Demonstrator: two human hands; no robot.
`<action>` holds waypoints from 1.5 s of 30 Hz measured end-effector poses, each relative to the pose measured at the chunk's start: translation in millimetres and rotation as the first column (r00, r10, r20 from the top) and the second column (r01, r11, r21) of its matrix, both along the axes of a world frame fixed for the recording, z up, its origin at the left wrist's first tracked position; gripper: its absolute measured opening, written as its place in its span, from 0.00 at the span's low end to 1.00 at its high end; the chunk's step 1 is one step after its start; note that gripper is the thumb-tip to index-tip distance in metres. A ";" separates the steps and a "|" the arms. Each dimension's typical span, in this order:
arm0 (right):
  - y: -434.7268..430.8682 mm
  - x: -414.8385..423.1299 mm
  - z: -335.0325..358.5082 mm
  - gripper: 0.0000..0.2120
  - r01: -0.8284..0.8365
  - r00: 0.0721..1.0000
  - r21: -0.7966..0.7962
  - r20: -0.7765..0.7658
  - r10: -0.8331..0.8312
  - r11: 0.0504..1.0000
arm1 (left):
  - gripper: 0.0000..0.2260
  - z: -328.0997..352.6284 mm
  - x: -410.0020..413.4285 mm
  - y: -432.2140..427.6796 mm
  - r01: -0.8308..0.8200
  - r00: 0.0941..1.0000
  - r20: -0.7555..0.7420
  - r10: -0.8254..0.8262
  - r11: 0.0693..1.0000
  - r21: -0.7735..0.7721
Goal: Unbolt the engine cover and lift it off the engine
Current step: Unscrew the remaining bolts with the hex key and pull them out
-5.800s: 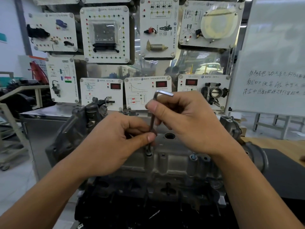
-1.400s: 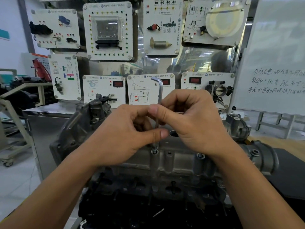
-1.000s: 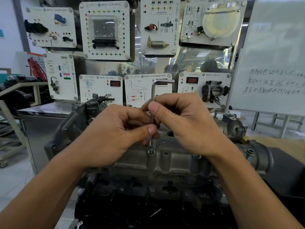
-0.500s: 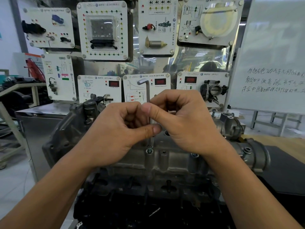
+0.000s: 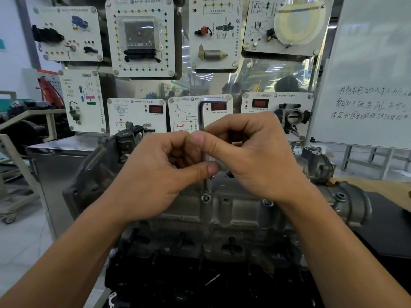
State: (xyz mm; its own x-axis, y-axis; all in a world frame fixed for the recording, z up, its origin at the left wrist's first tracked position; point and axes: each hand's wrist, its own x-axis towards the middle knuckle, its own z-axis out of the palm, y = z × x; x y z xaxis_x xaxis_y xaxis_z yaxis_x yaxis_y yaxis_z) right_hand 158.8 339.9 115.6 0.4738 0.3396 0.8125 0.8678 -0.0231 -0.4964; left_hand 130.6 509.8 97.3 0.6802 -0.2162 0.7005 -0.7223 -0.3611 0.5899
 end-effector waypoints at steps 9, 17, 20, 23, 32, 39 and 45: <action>-5.3 1.6 -0.1 0.09 -0.004 0.999 -0.095 0.039 0.008 0.995 | 0.08 2.3 0.1 6.0 0.080 0.995 -0.070 -0.072 0.989 0.124; 0.9 1.8 -1.1 0.04 -0.018 0.999 -0.002 0.031 0.018 1.000 | 0.18 1.2 -1.2 -3.9 0.023 1.000 -0.009 -0.023 0.999 0.021; 0.6 2.2 -0.3 0.08 0.002 1.000 -0.005 0.028 -0.002 1.000 | 0.20 1.5 0.2 -6.0 0.009 1.000 0.010 -0.010 1.000 0.021; -0.8 0.1 1.3 0.10 -0.046 0.998 -0.071 0.031 0.049 0.996 | 0.15 2.2 -0.3 -1.0 0.030 0.999 -0.027 -0.028 0.997 0.072; -0.9 -0.4 -1.7 0.09 0.020 1.000 -0.154 0.025 -0.016 0.988 | 0.07 0.3 -3.7 3.9 0.062 0.996 -0.065 -0.059 0.997 0.055; -1.2 -1.5 0.3 0.01 0.019 0.999 0.041 0.051 -0.021 0.999 | 0.12 -1.3 0.2 -0.2 -0.018 1.000 -0.026 0.016 0.999 -0.046; -3.4 1.0 0.8 0.02 0.000 0.999 0.027 0.049 -0.001 1.000 | 0.13 1.1 -1.1 -2.1 -0.012 0.999 -0.049 0.014 0.999 0.047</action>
State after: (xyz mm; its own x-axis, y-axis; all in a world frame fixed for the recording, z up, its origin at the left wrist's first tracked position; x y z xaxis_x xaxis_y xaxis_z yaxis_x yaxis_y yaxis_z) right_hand 159.9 336.5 116.4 0.4337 0.3172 0.8434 0.8909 -0.0107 -0.4541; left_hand 129.5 507.7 98.4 0.7169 -0.2386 0.6550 -0.6874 -0.3984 0.6072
